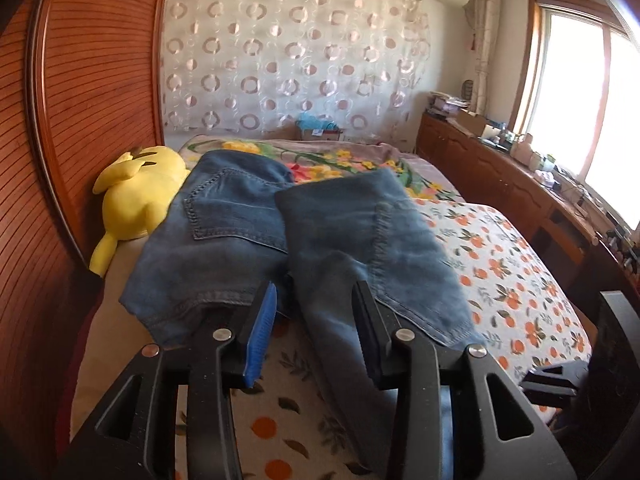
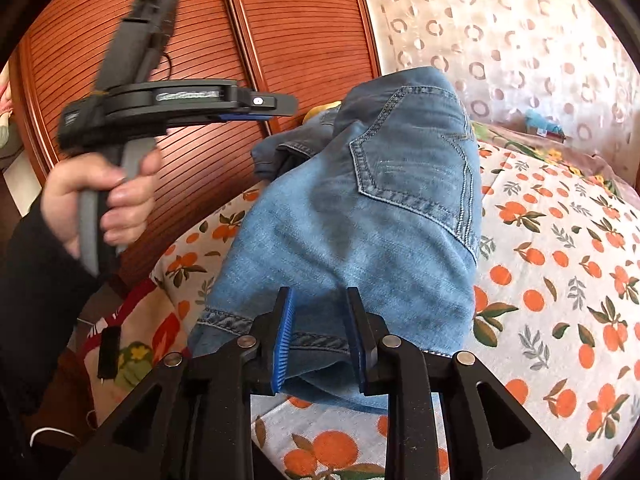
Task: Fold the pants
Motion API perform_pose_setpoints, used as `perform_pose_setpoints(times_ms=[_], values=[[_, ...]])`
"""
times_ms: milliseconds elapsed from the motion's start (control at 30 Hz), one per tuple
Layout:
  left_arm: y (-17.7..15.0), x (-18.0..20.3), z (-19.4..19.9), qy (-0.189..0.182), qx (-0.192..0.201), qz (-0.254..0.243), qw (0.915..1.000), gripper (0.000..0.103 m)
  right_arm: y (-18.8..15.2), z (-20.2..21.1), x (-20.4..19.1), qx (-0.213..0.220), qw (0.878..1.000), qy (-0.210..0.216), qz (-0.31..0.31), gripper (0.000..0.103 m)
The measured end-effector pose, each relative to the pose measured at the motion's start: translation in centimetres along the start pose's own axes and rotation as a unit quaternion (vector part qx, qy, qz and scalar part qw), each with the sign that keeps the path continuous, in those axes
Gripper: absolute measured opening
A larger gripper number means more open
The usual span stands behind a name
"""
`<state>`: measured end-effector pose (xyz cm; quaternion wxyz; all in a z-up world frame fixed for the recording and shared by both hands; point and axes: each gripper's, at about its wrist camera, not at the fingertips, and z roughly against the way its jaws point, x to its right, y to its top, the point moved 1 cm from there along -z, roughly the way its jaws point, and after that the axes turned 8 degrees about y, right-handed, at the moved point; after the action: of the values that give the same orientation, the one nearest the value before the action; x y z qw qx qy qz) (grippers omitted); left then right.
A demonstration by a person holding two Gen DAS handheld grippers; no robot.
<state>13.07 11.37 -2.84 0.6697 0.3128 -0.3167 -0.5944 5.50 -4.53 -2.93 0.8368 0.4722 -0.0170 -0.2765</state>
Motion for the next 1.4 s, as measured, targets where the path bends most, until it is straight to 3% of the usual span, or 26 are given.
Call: perform_pose_setpoints(times_ms=[133, 267, 400, 533, 733, 1200, 1400], values=[[-1.2, 2.0, 0.5, -0.013, -0.002, -0.009, 0.9999, 0.041, 0.0, 0.8, 0.4, 0.006, 1.000, 0.007, -0.010, 0.026], [-2.6, 3.7, 0.6, -0.013, -0.004, -0.030, 0.9995, 0.041, -0.1, 1.7, 1.6, 0.019, 1.000, -0.013, -0.009, 0.026], [-4.7, 4.4, 0.4, -0.004, -0.023, -0.033, 0.9992, 0.041, -0.9, 2.7, 2.2, 0.030, 0.999, -0.036, -0.010, 0.026], [-6.4, 4.7, -0.5, 0.024, -0.038, -0.049, 0.9978, 0.041, -1.6, 1.8, 2.9, 0.015, 0.998, -0.056, -0.018, 0.026], [-7.6, 4.4, -1.7, 0.031, -0.042, -0.055, 0.9971, 0.041, -2.2, 1.0, 2.7, 0.004, 0.998, -0.052, -0.030, 0.026], [-6.9, 5.4, 0.2, 0.035, -0.022, -0.051, 0.9979, 0.041, -3.5, 0.2, 4.0, 0.003, 0.998, -0.053, -0.035, 0.027], [-5.1, 5.6, 1.4, 0.025, 0.004, -0.052, 0.9983, 0.041, -1.8, 1.8, 5.1, 0.016, 0.998, -0.060, -0.032, 0.027]])
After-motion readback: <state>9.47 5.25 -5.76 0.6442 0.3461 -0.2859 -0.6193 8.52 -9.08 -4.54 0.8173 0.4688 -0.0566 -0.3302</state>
